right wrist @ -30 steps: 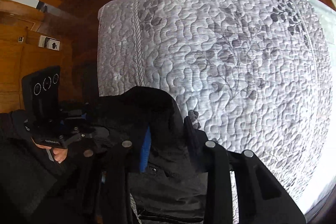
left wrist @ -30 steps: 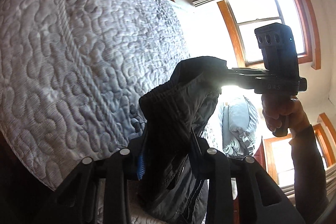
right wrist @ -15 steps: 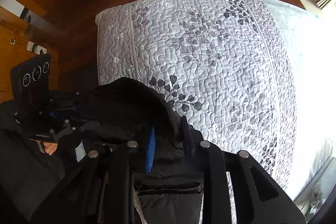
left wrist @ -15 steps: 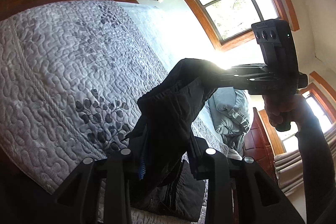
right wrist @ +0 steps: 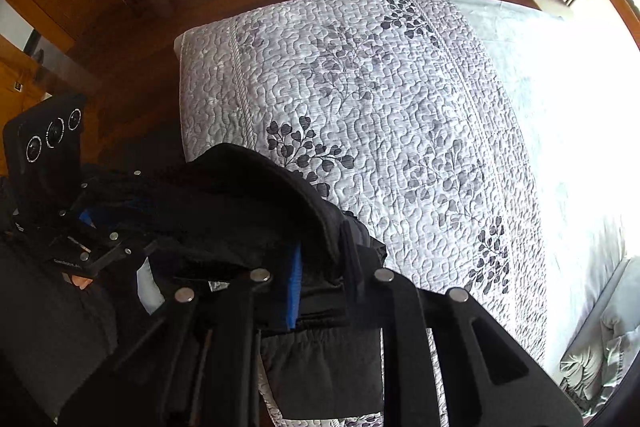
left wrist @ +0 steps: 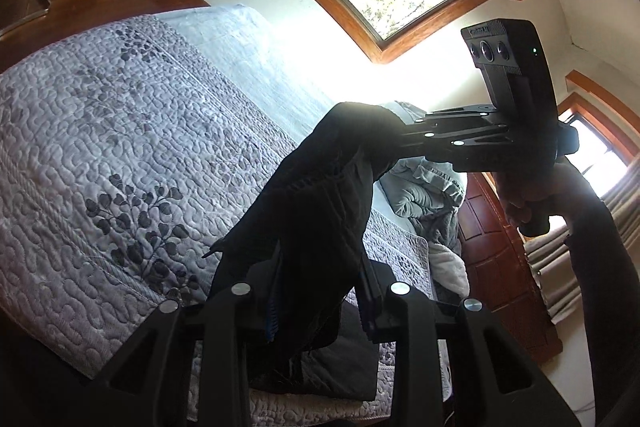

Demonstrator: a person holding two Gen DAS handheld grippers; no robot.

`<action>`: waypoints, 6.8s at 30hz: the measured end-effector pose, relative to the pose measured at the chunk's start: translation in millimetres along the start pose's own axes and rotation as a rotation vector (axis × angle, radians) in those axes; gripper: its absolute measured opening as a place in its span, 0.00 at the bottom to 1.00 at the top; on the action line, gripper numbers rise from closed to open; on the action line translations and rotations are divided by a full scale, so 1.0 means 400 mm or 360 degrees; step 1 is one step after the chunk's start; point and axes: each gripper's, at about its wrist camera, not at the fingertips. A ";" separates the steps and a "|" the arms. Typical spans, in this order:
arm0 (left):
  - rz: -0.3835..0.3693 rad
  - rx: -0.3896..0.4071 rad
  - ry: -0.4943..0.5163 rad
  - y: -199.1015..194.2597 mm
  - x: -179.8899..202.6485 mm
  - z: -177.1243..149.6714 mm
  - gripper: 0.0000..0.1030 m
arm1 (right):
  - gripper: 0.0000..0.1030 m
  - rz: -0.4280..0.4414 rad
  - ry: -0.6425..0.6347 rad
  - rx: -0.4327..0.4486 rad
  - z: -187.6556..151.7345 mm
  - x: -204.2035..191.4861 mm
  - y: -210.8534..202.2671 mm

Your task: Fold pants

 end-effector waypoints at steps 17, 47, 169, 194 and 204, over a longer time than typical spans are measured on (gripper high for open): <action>-0.0088 -0.0115 0.0258 0.077 0.225 -0.074 0.29 | 0.14 -0.0084 0.0149 0.0139 -0.243 0.048 -0.113; -0.0162 -0.0440 0.0590 0.281 0.498 -0.324 0.29 | 0.11 -0.0144 0.0495 0.0223 -0.703 0.131 -0.123; 0.0045 -0.0823 0.0497 0.559 0.191 -0.392 0.88 | 0.19 0.0268 0.1750 0.0989 -1.319 0.235 0.416; -0.0184 -0.0799 0.0238 0.512 0.076 -0.308 0.91 | 0.37 0.0089 0.2066 0.1335 -1.347 -0.009 0.304; -0.0091 -0.0768 0.0151 0.513 -0.001 -0.219 0.92 | 0.24 0.0244 0.2215 0.1276 -1.318 0.210 0.400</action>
Point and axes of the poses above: each gripper's, at about its wrist camera, not at the fingertips, and y roughly the way its jaws point, x to its right, z to its top, and after that the axes turned 5 degrees about z, right-handed
